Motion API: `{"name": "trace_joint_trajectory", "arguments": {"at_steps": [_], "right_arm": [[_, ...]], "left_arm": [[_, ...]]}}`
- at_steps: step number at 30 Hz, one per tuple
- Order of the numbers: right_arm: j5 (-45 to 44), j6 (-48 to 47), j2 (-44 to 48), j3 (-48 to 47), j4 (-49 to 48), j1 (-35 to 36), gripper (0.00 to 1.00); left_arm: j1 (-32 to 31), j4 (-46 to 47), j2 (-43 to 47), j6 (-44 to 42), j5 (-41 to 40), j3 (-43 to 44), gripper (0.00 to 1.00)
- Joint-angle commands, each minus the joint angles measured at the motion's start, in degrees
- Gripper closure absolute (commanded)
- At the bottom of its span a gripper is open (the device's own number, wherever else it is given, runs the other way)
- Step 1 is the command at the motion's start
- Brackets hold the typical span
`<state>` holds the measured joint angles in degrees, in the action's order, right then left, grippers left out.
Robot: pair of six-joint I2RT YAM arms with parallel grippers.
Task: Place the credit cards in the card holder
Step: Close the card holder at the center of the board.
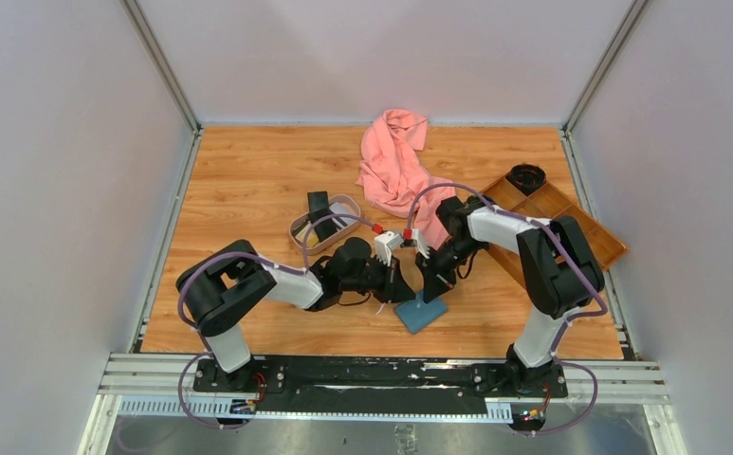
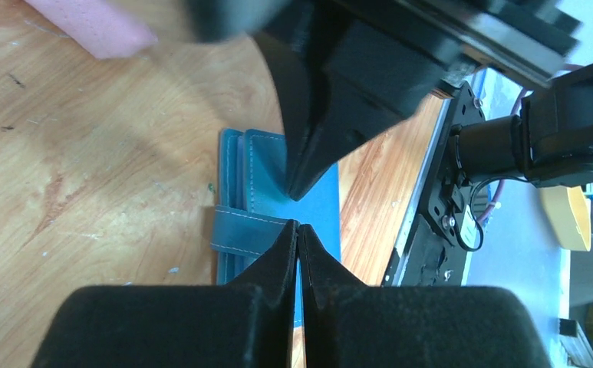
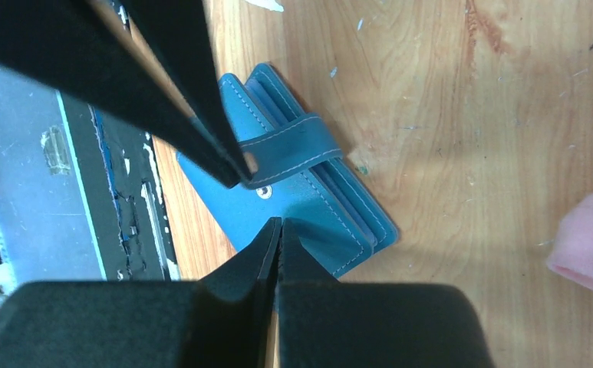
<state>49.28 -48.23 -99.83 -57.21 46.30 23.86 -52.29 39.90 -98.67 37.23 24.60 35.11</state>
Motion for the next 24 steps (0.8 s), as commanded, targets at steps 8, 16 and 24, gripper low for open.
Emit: {"name": "trace_joint_trajectory", "arguments": {"at_steps": [8,16,24], "right_arm": [[-1.7,5.1,-4.5,-2.2,1.7,0.7,1.0],[-2.4,5.7,-5.2,-2.5,1.6,0.7,1.0],[-2.8,6.2,-5.5,-2.6,1.4,0.7,1.0]], "left_arm": [[-4.2,1.0,-1.4,-0.4,-5.9,0.0,1.0],[-5.1,1.0,-1.6,0.4,-7.9,-0.1,1.0],[-6.2,1.0,-3.2,1.4,-9.8,0.7,1.0]]}}
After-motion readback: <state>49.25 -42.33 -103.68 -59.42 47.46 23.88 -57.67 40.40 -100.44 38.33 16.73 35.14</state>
